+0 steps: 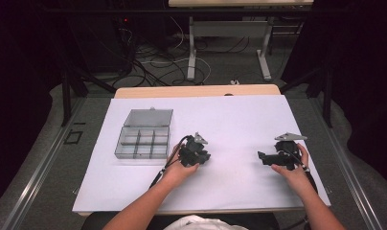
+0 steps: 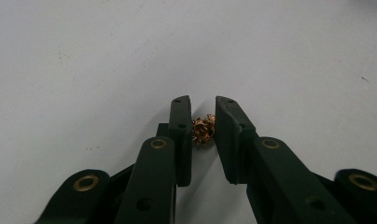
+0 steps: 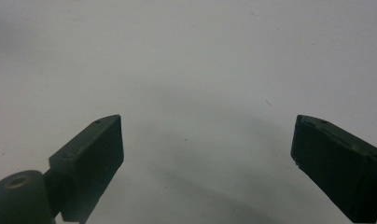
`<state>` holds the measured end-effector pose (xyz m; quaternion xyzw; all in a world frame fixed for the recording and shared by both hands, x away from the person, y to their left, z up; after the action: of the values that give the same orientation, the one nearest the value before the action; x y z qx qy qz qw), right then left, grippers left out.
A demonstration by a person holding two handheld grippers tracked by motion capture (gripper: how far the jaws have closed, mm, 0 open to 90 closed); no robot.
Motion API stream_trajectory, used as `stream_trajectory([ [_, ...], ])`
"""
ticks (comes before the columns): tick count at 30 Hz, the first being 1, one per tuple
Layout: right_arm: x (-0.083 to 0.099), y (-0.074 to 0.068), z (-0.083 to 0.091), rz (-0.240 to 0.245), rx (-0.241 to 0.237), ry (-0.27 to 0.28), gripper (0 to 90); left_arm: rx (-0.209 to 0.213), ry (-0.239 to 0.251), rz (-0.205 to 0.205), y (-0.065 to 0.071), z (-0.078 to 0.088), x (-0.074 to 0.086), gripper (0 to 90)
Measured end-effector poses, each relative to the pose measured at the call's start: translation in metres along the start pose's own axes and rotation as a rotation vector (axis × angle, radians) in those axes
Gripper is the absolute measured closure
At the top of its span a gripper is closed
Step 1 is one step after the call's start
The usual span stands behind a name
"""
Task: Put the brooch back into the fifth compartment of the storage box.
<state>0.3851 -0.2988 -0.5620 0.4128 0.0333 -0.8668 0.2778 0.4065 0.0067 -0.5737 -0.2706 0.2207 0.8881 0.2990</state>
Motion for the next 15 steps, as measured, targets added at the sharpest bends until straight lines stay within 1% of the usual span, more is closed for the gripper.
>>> stream_trajectory([
  [4, 0.0, 0.0, 0.0001, 0.0, 0.0, 0.001, 8.9, 0.002, -0.004, -0.004, -0.0003, 0.0006, -0.0006, 77.4],
  [11, 0.0001, 0.0, 0.0002, -0.002, 0.0, -0.001, 8.9, 0.001, -0.003, 0.005, 0.0001, 0.0013, -0.0008, 77.4],
  [14, 0.0003, 0.0001, 0.0003, -0.002, 0.0, -0.003, 9.0, 0.004, 0.006, 0.01, 0.0003, 0.0014, -0.0012, 77.4],
  [15, 0.0005, 0.0004, 0.0004, 0.003, -0.001, -0.005, 9.0, 0.004, 0.003, 0.011, 0.0002, 0.0019, -0.0014, 77.4],
])
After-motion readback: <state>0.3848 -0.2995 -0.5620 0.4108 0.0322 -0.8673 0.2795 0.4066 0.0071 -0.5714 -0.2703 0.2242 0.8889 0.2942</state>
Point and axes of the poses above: each handheld gripper's, and its own axes: z roughly backward along the jaws, x roughly out of its underside, y roughly to its right, the point moved 3 cm from there along -z, roughly forward along the jaws, and after that the axes turned 14 degrees about z, right-handed, at the moved point
